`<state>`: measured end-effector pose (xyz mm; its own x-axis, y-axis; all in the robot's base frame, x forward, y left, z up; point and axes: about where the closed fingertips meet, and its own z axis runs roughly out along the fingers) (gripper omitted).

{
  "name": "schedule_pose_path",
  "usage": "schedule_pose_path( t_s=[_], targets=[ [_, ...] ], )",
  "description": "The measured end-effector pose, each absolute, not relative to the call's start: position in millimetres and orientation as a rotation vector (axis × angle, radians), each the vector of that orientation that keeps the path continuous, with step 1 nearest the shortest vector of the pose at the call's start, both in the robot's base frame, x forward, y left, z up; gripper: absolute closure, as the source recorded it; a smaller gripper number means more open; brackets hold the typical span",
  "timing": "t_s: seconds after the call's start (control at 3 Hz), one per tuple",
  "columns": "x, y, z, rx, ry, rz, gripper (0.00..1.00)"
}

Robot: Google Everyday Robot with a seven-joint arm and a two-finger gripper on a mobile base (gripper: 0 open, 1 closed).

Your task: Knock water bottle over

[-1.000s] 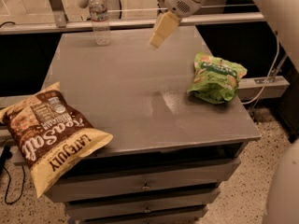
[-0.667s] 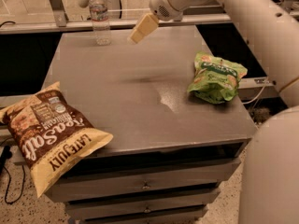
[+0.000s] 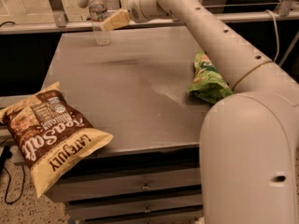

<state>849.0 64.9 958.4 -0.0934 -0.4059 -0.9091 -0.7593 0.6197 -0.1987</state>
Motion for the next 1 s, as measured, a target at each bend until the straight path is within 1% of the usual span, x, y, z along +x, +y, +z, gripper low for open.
schedule_pose_path(
  t_s=[0.33,1.0],
  targets=[
    [871.8,90.9,951.5,-0.829,1.756,0.416,0.0],
    [891.1,126.5,933.3,-0.676,1.819,0.468,0.0]
  ],
)
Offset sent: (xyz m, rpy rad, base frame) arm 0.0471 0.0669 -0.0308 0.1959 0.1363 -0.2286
